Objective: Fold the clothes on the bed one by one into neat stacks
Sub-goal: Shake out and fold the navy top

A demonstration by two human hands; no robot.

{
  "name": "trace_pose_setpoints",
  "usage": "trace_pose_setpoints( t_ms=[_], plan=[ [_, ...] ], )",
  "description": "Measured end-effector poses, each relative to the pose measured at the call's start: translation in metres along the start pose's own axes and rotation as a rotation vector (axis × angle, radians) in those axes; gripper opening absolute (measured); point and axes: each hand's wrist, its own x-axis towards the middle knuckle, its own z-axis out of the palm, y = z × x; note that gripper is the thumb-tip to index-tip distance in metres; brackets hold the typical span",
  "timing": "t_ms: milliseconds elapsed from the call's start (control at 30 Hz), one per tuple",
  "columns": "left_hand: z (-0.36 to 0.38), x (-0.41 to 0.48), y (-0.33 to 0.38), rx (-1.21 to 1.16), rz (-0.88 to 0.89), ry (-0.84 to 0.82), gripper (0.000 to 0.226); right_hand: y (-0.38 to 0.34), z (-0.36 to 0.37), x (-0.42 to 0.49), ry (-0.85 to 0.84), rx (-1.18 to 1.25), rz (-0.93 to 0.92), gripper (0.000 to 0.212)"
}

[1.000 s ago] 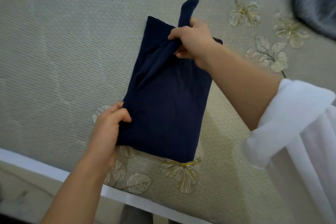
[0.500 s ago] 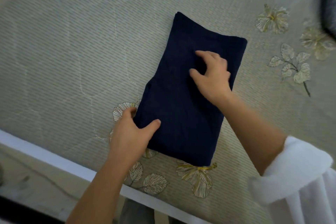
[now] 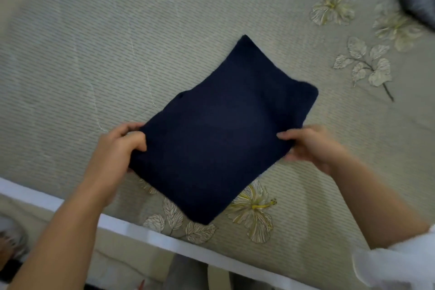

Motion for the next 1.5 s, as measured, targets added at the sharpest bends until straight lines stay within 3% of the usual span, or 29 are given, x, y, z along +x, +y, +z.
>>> trace_pose_setpoints(
  t_ms=[100,167,267,367,400,500,600,700,867,967,1067,1167,1267,1333,1400,1500],
  plan=[
    [-0.022,0.007,0.003,0.045,0.004,0.12,0.04,0.025,-0.008,-0.041,-0.36,-0.309,0.269,0.028],
    [-0.024,0.011,-0.005,0.031,0.018,0.238,0.045,0.033,-0.008,-0.056,-0.361,-0.427,0.259,0.04],
    [-0.006,0.004,-0.022,0.2,0.127,0.486,0.07,0.031,0.007,-0.061,-0.061,-0.339,-0.078,0.035],
    [0.037,-0.016,-0.041,0.423,0.331,0.586,0.072,0.021,0.049,-0.054,0.282,-0.334,-0.53,0.018],
    [0.051,-0.021,-0.048,0.499,0.392,0.573,0.068,0.02,0.067,-0.051,0.336,-0.397,-0.66,0.026],
    [0.076,-0.027,-0.075,0.727,0.45,0.481,0.058,0.028,0.109,-0.03,0.229,-0.775,-0.87,0.053],
    [0.07,-0.019,-0.089,0.844,0.416,0.459,0.057,0.044,0.102,0.002,0.273,-1.045,-0.781,0.055],
    [0.061,-0.011,-0.092,0.876,0.451,0.419,0.058,0.05,0.068,0.021,0.39,-1.02,-0.63,0.054],
    [0.06,-0.011,-0.093,0.899,0.461,0.387,0.058,0.038,0.041,0.027,0.215,-0.998,-0.515,0.055],
    [0.06,-0.015,-0.087,0.849,0.461,0.39,0.067,0.026,0.044,0.019,0.345,-0.722,-0.488,0.07],
    [0.06,-0.032,-0.078,0.585,0.308,0.485,0.089,0.012,0.043,0.009,0.395,-0.271,-0.242,0.094],
    [0.053,-0.048,-0.068,0.05,-0.004,0.503,0.098,-0.006,0.039,-0.005,0.271,-0.112,-0.035,0.071],
    [0.037,-0.053,-0.059,-0.343,-0.314,0.355,0.057,-0.025,0.034,-0.02,0.22,0.021,0.058,0.045],
    [0.027,-0.055,-0.049,-0.384,-0.44,0.228,0.035,-0.035,0.03,-0.035,0.225,0.103,0.061,0.03],
    [0.022,-0.059,-0.037,-0.312,-0.438,0.181,0.025,-0.037,0.025,-0.054,0.235,0.086,0.01,0.017],
    [0.023,-0.074,-0.016,-0.234,-0.334,0.189,0.038,-0.028,0.011,-0.089,0.219,0.018,-0.049,0.018]
  ],
)
